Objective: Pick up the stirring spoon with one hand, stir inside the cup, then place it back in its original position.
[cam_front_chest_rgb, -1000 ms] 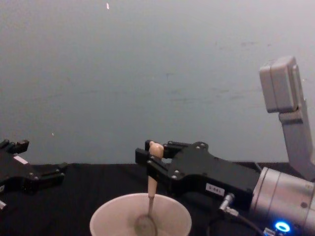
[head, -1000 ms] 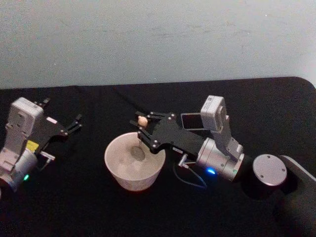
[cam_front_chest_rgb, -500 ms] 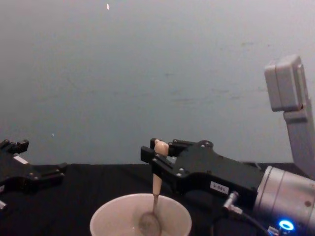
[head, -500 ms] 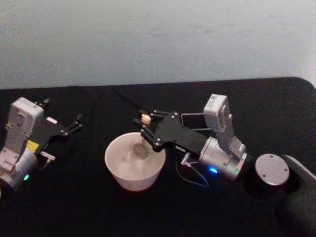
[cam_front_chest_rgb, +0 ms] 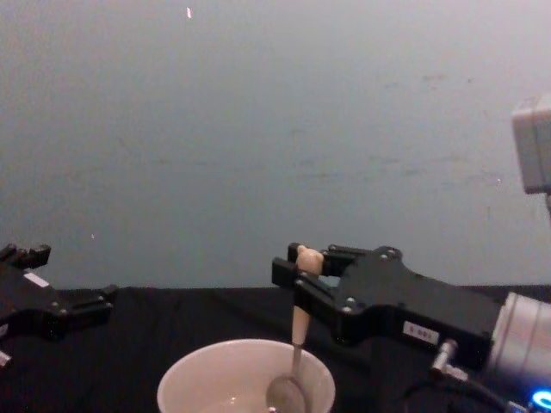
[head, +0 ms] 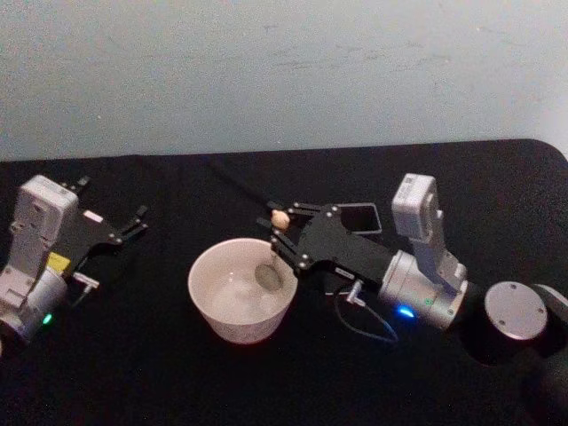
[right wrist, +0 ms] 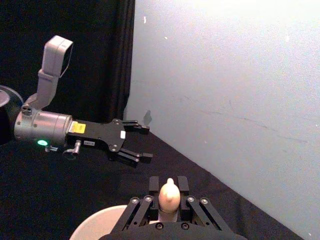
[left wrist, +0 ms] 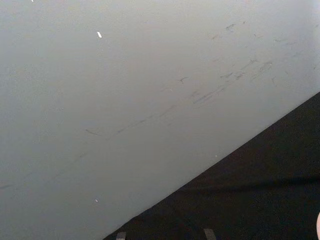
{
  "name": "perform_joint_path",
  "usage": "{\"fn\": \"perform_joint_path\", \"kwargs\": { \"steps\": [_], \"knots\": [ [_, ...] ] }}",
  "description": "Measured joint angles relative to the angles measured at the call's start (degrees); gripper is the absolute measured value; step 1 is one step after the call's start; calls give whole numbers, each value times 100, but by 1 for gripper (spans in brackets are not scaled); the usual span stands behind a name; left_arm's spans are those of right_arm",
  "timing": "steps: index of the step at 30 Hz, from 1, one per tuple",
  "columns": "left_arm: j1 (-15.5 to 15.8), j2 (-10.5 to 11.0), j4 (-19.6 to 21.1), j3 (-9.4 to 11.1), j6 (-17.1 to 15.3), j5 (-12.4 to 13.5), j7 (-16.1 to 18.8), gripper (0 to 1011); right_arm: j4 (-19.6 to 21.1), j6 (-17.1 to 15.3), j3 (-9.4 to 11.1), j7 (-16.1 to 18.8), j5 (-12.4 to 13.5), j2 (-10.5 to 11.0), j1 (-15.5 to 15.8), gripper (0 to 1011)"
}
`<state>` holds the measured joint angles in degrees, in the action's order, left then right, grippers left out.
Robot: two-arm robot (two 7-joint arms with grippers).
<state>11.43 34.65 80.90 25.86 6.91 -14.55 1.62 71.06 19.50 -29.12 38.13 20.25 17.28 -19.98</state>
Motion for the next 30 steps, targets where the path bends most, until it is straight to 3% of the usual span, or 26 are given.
{"fn": "perform_joint_path", "kwargs": {
  "steps": [8, 16, 20, 30],
  "knots": [
    [0, 0, 0, 0, 0, 0, 0, 1001, 408, -120, 43, 126, 185, 271, 272, 213],
    [0, 0, 0, 0, 0, 0, 0, 1001, 771, -229, -106, 293, 314, 440, 499, 213],
    [0, 0, 0, 0, 0, 0, 0, 1001, 795, -249, -192, 293, 318, 404, 505, 213],
    [0, 0, 0, 0, 0, 0, 0, 1001, 313, -131, -368, -21, 19, -39, 180, 213]
  ]
}}
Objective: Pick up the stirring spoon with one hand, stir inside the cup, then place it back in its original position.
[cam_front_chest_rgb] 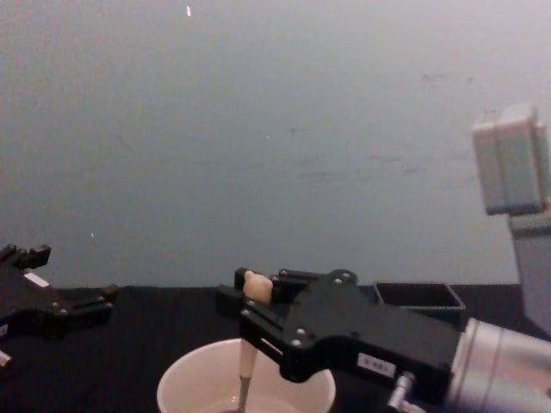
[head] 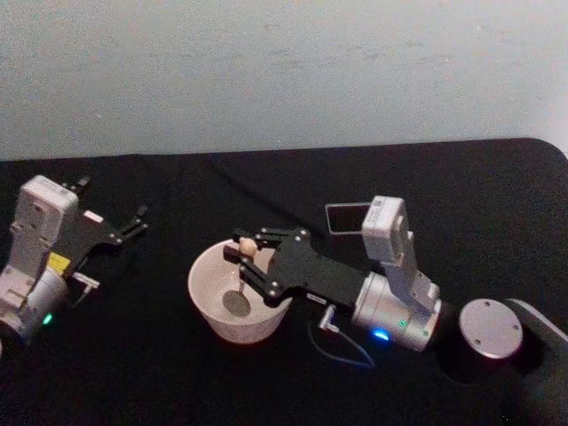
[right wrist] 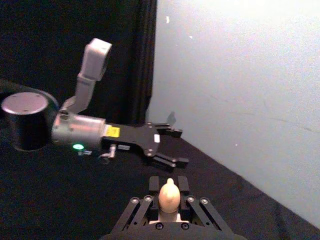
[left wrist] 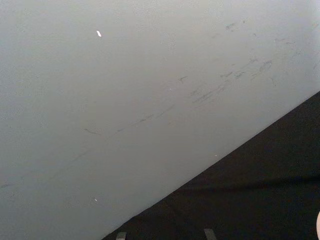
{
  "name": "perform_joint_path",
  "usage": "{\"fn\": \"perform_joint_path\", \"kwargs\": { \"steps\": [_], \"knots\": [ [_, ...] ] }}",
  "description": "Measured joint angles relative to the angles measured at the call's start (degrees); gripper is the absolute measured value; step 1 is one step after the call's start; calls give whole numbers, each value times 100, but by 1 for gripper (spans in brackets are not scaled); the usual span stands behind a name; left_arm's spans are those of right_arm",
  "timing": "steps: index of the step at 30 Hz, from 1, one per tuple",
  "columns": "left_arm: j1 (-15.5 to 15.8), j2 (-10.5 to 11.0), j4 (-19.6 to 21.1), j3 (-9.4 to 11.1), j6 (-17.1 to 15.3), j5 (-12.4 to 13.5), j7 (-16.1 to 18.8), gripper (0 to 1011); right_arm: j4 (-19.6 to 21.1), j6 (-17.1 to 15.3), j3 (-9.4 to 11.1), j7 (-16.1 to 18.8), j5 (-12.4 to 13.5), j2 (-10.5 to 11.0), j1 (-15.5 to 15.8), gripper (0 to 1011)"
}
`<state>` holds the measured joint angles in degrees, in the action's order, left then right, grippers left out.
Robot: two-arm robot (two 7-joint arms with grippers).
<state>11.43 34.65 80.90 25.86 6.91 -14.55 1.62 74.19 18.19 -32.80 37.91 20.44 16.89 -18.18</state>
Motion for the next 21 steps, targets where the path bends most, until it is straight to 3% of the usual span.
{"fn": "perform_joint_path", "kwargs": {
  "steps": [7, 21],
  "knots": [
    [0, 0, 0, 0, 0, 0, 0, 1001, -369, 128, 68, -193, -165, -209, -219, 213],
    [0, 0, 0, 0, 0, 0, 0, 1001, -468, 128, 239, -251, -203, -214, -250, 213]
  ]
}}
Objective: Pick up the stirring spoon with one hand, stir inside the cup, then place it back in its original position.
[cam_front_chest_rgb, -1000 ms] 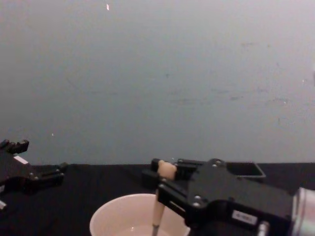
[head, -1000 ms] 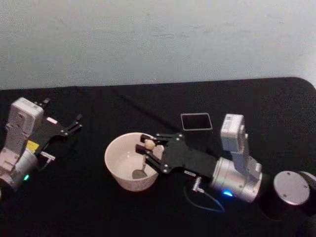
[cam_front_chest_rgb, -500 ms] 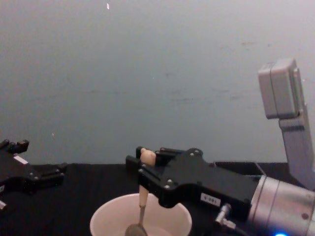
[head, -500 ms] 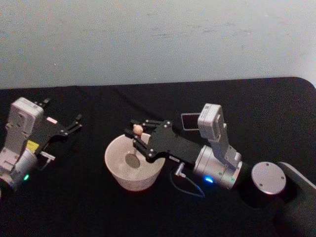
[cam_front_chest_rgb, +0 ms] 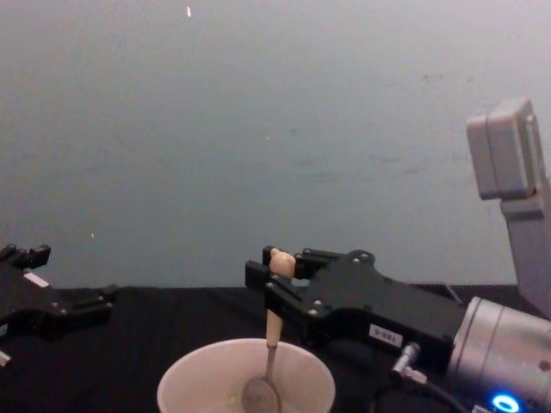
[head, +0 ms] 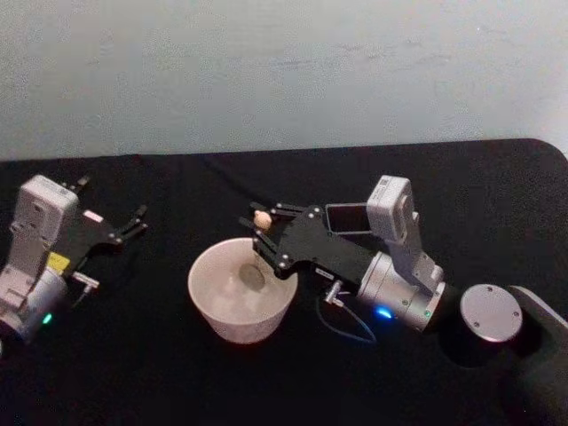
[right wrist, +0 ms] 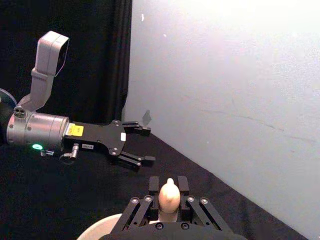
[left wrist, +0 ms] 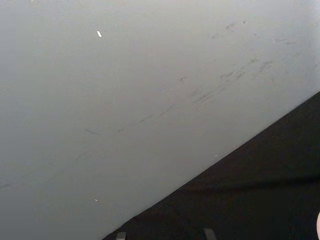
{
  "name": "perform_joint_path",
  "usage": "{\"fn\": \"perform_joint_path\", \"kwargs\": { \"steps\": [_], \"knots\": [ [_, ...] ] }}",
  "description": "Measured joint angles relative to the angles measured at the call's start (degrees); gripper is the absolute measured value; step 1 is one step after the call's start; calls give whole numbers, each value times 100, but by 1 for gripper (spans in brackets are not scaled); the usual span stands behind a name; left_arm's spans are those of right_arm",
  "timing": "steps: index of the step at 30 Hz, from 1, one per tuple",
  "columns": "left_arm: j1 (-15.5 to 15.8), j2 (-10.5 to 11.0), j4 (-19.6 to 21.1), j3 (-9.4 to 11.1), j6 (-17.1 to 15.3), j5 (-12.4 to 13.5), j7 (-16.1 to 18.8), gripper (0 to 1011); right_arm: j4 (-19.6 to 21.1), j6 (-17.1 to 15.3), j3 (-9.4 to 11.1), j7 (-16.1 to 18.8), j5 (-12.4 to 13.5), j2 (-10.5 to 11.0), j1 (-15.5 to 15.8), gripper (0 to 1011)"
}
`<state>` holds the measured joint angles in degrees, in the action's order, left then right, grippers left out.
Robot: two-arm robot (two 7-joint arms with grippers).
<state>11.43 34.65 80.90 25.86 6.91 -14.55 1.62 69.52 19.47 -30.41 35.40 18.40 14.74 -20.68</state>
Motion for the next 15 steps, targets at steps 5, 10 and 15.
{"fn": "perform_joint_path", "kwargs": {
  "steps": [5, 10, 15],
  "knots": [
    [0, 0, 0, 0, 0, 0, 0, 1001, 13, -21, 25, -3, -1, 0, 8, 213],
    [0, 0, 0, 0, 0, 0, 0, 1001, 17, -37, 63, -2, -2, 15, 15, 213],
    [0, 0, 0, 0, 0, 0, 0, 1001, 119, -74, 137, 33, 63, 108, 81, 213]
  ]
}}
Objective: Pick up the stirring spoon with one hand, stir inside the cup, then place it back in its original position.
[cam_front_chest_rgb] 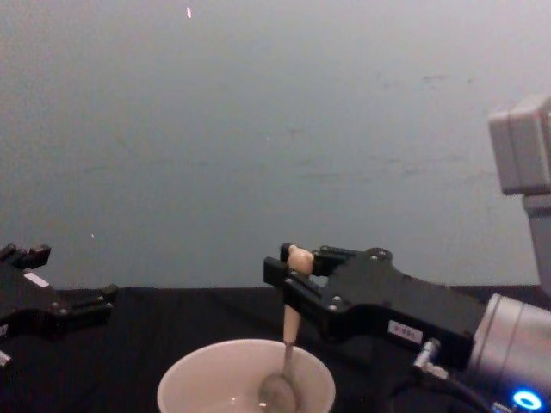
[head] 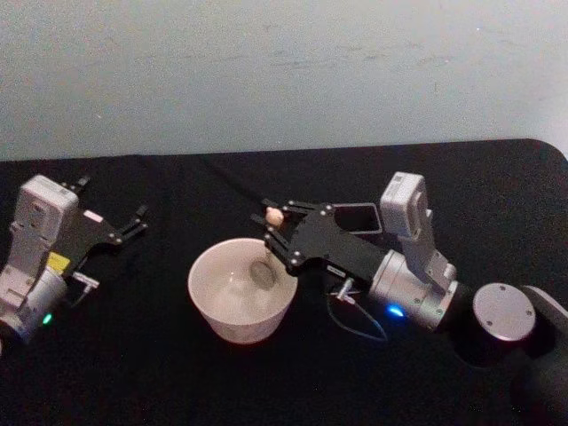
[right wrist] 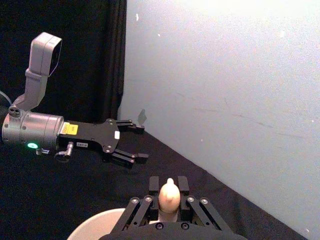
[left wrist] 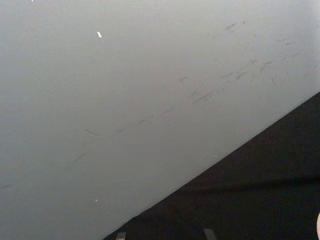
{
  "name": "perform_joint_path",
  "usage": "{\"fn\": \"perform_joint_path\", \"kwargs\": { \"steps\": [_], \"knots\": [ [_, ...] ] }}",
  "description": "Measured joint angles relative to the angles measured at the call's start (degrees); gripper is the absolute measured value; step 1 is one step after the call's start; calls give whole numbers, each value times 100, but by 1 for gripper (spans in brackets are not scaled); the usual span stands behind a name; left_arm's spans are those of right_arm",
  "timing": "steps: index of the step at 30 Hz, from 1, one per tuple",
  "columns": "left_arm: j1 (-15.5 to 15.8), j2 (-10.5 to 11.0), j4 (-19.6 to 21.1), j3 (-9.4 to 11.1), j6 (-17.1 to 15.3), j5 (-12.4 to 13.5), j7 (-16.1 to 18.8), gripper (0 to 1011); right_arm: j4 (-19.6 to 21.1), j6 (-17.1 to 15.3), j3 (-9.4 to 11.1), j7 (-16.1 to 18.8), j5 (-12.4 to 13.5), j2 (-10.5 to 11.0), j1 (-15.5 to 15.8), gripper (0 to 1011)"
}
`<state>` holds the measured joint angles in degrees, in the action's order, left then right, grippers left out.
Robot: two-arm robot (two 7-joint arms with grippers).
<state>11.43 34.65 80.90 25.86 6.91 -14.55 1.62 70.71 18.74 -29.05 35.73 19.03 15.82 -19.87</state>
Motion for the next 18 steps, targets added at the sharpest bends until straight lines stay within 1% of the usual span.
{"fn": "perform_joint_path", "kwargs": {
  "steps": [4, 10, 15, 18],
  "knots": [
    [0, 0, 0, 0, 0, 0, 0, 1001, 106, -36, 34, 36, 58, 78, 69, 213],
    [0, 0, 0, 0, 0, 0, 0, 1001, 466, -142, 55, 176, 225, 294, 319, 213],
    [0, 0, 0, 0, 0, 0, 0, 1001, 628, -190, -22, 232, 267, 361, 436, 213],
    [0, 0, 0, 0, 0, 0, 0, 1001, 689, -224, -85, 248, 288, 353, 472, 213]
  ]
}}
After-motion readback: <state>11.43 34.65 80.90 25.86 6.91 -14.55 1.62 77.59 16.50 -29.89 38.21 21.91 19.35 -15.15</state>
